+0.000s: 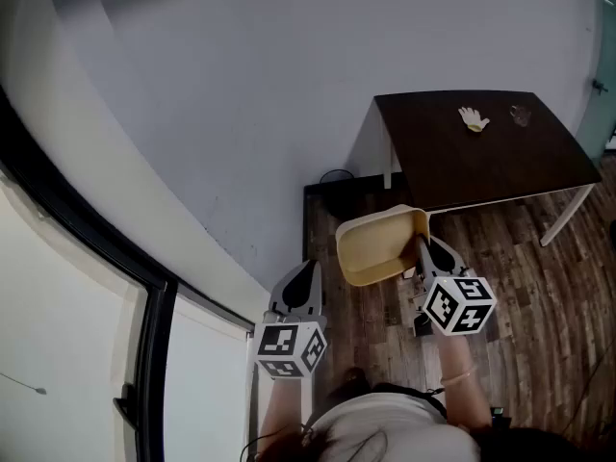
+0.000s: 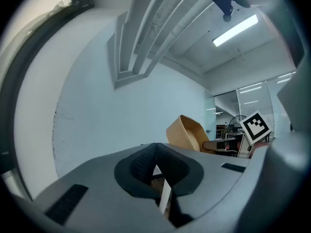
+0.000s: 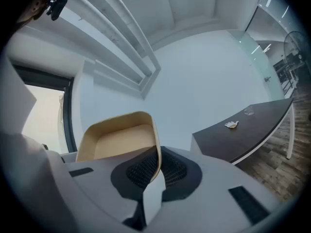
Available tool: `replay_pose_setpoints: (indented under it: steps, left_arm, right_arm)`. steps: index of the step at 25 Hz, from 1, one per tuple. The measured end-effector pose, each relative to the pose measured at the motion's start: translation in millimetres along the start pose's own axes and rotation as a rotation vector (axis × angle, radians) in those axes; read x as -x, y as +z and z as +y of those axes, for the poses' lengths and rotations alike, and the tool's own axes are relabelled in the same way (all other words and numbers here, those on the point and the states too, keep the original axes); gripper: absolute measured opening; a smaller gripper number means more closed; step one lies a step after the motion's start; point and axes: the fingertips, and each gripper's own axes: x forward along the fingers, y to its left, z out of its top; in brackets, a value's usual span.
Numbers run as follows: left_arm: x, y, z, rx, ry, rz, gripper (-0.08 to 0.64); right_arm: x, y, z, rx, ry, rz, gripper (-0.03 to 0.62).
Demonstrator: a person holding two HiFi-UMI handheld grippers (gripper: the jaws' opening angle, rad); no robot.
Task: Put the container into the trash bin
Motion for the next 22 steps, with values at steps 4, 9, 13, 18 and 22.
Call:
replay_pose_setpoints:
  steps: [4,9,13,18,22]
  left_arm:
    - [-6,-3,5,0.001,-0.004,0.01,0.02]
    - [-15,-8,15,0.011,-0.012,0.018,0.02]
    - [-22,-10,27,0.017,-0.021,0.023,0.02]
    - [-33,-10,48,0.013,-0.042,0.021,0.02]
    - [-38,-11,66,0.018,-0.059,0.024,0.02]
  right_arm:
    - [-7,-1,0,0.006,-0.006,0.0,0.005]
    - [-19,0,1,0.013,-0.013,-0.019,0.005]
    - [-30,-1,3,0.057,-0.029,-0.032,0.005]
    - [-50,-3,9,0.052,-0.045,-0.047,0.005]
    - [-65,-5,14,0.035,-0.062,-0.055,0.005]
